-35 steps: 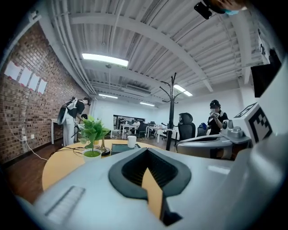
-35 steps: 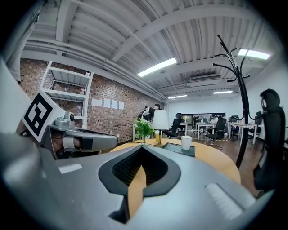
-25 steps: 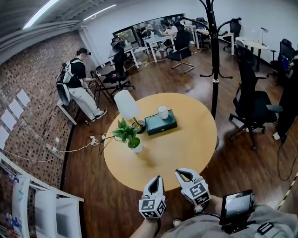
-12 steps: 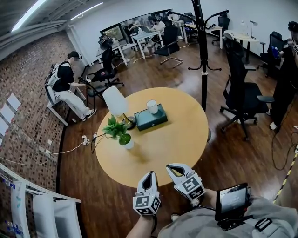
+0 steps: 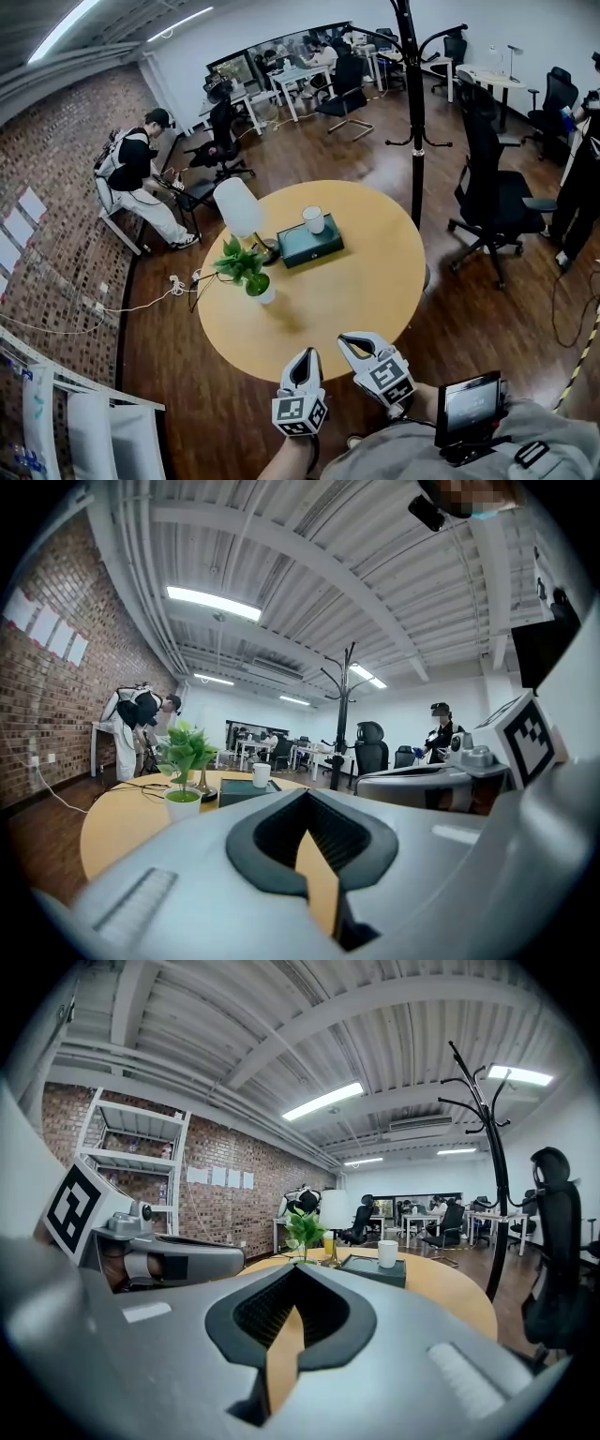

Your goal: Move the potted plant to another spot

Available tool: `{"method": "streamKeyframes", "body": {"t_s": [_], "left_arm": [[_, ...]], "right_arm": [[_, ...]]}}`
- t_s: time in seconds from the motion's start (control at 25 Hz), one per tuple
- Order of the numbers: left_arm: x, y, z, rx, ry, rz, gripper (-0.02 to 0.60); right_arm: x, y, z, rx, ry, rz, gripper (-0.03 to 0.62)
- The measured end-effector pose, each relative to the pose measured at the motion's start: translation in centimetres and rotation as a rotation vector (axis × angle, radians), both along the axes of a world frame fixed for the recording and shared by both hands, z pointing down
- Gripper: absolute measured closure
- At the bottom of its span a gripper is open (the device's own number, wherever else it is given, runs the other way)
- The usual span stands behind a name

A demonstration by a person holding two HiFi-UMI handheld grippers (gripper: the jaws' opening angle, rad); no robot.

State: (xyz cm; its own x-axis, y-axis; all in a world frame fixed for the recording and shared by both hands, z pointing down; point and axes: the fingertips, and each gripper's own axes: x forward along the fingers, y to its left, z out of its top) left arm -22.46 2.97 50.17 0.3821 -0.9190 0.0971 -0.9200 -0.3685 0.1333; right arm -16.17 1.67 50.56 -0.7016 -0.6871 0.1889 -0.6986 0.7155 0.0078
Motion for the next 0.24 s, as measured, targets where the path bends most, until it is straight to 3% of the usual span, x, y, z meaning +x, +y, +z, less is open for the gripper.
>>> {"method": "streamKeyframes", "body": {"t_s": [0.24], "left_arm": [[0.09,0.35,0.10,0.000,0.006,0.006,0.581]], "right_arm": [[-0.02,0.25,0.02,0.000,0.002,0.002,0.589]]}}
